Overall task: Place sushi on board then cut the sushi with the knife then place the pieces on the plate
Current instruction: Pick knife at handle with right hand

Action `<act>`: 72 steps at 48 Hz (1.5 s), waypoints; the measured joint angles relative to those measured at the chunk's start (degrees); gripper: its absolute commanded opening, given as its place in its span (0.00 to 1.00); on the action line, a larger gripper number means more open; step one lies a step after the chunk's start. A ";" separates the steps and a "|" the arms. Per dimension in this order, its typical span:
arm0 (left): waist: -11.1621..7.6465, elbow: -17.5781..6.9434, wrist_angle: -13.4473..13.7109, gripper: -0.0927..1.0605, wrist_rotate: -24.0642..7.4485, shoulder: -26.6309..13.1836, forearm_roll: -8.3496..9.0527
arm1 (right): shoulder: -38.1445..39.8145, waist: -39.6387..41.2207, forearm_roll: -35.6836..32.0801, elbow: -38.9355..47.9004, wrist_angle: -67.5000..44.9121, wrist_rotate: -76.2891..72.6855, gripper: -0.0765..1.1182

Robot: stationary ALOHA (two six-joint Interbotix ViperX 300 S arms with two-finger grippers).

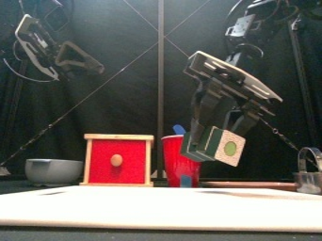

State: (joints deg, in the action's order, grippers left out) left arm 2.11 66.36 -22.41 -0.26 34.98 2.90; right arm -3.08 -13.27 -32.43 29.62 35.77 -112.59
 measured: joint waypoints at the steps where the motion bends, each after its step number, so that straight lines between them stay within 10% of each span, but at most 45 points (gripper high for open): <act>1: 0.00 0.00 0.00 0.07 0.00 0.09 0.09 | -0.35 -0.26 0.09 -0.62 0.88 -0.26 0.62; 36: 0.00 0.09 0.00 0.07 0.00 0.09 0.18 | -10.99 -4.31 6.94 -11.07 14.41 -10.20 0.74; 72: 0.00 1.32 0.00 0.07 -0.09 0.70 0.26 | -3.60 -4.39 2.37 -9.14 16.26 -8.61 0.83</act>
State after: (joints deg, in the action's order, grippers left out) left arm 2.11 67.68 -22.41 -0.35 35.68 3.16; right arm -6.68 -17.67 -30.06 20.48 52.03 -121.20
